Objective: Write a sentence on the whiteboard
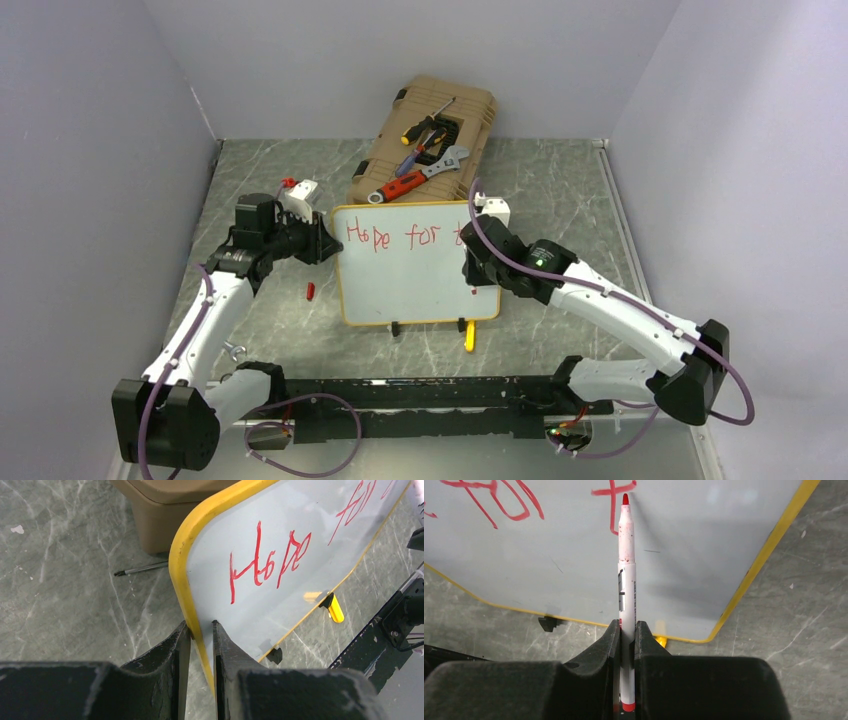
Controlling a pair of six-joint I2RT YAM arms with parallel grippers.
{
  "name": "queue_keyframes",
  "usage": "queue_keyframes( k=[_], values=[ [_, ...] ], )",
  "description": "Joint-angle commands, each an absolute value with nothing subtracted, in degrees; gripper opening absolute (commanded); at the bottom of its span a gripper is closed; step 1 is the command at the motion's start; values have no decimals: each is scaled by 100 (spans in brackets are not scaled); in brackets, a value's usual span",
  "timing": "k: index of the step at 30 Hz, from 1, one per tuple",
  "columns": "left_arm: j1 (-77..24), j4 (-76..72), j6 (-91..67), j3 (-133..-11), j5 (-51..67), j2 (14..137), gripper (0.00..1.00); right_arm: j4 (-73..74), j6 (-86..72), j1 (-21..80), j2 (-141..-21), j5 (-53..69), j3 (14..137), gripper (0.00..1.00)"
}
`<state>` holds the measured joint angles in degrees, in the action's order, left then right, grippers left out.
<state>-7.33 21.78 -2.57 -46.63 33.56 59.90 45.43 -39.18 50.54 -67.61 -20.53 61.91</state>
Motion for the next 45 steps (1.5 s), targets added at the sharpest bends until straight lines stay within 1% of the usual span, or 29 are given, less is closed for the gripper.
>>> queue_keyframes(
  k=[1, 7, 14, 29, 45],
  values=[
    [-844, 2198, -150, -4781, 3517, 5897, 0, 4371, -3613, 4977, -6605, -2260, 6548, 0],
    [-840, 2197, -145, -4781, 3519, 5911, 0, 4342, -3376, 4742, -6825, -2236, 6761, 0],
    [-850, 2191, -149, -4781, 3517, 5913, 0, 4262, -3288, 4560, -6910, -2051, 6699, 0],
    [-845, 2193, -149, -4781, 3530, 5933, 0, 4300, -4033, 4725, -6530, -1505, 5658, 0],
    [-853, 2193, -145, -4781, 3529, 5915, 0, 4355, -3676, 4649, -6786, -2172, 6493, 0]
  ],
)
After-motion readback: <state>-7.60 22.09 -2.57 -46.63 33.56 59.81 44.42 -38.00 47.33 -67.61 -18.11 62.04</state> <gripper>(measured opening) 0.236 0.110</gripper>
